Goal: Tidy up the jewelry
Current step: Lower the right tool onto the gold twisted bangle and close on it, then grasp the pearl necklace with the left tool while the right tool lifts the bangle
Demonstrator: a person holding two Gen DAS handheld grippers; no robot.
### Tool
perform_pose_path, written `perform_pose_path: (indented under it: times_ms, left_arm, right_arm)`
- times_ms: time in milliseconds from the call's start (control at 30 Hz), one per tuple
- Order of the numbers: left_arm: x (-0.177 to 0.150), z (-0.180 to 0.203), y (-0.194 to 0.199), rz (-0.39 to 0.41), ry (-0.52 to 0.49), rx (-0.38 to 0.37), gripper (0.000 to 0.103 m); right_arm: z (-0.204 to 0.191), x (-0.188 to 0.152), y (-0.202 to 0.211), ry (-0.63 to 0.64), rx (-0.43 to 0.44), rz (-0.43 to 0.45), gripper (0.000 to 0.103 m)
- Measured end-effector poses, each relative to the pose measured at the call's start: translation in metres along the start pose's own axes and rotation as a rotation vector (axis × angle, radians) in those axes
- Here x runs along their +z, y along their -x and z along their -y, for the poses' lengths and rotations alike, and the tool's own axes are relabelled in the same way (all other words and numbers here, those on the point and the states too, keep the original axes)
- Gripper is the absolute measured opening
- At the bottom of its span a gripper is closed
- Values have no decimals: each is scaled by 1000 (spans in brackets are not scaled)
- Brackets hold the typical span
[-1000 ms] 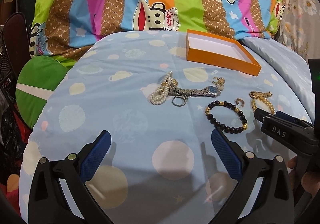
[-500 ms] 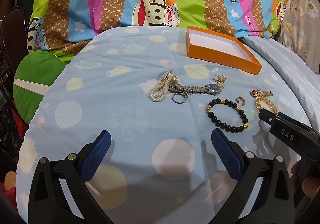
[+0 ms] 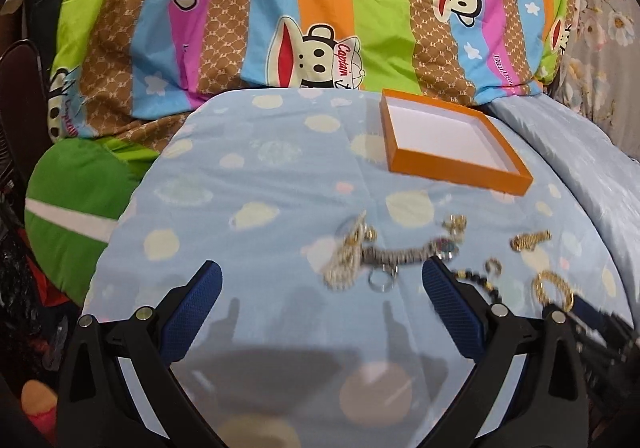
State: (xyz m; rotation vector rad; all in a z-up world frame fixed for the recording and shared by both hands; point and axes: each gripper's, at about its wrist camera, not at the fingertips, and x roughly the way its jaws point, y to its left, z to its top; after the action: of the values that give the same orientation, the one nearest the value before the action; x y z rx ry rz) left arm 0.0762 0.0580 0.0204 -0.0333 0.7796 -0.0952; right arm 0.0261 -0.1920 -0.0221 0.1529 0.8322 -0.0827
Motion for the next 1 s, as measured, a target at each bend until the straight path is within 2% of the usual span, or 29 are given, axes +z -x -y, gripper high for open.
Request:
perform_pose_path:
  times_ms: [33,133,167,200,233,267,300,333,433,467,533,567,600,733,867,933,967,1000]
  left_arm:
    - [7,1,-7,-11,-6,-6,97]
    - [23,9,-35,-64,-30,-21,87]
    - [25,11,-43,-82,-32,-26,81]
    - [25,12,-51,-104,-32,-31,70]
    - [25,14,-63,-144,-31,-35,64]
    - [24,13,-69,-167,-28,-41,58]
    - [22,12,-75,-192,-15,-44,55]
    - [21,10,-81,-215,2,-55,53]
    - [19,12,-81,-197,-11,-50,48]
    - [18,13,-80,-196,-9,-56,45]
    - [16,15,-80,-186,-20,-68,33]
    - [16,16,-79,-185,-24,-70,28]
    - [15,17,-79,-181,-25,-71,26]
    - [14,19,-79,-167,-33,-77,21]
    - [15,16,-79,-162,-20,-93,18]
    - [15,13,-79,-161,-7,-105,16]
    - [15,11,-79,-163,1,-111,16]
    - [16,10,-79,-163,8,-120,15]
  right_arm:
    - [0,0,0,1,2,-2,50]
    - [-2,1,0,10,9,-1,48]
    - [-2,2,-1,13,7,-1,45]
    - [-3,3,-1,15,7,1,43]
    - [-3,4,-1,18,8,-1,39]
    - [-2,5,-3,21,6,-8,21]
    - [-2,6,-5,21,6,-18,15]
    - [-1,7,-7,19,4,-25,15]
    - [2,7,-14,11,7,-50,15]
    - [2,8,-13,8,7,-47,18]
    - [2,10,-10,13,-19,-22,43]
    - [2,12,-8,18,-26,-2,62]
    - [0,14,-5,26,-29,24,69]
    - [-11,28,-14,75,-60,27,69]
    - [-17,34,-37,90,-67,-35,69]
    - [-16,34,-44,81,-58,-66,64]
    - [-16,35,-43,76,-54,-62,56]
    - [-15,35,-43,74,-51,-63,57]
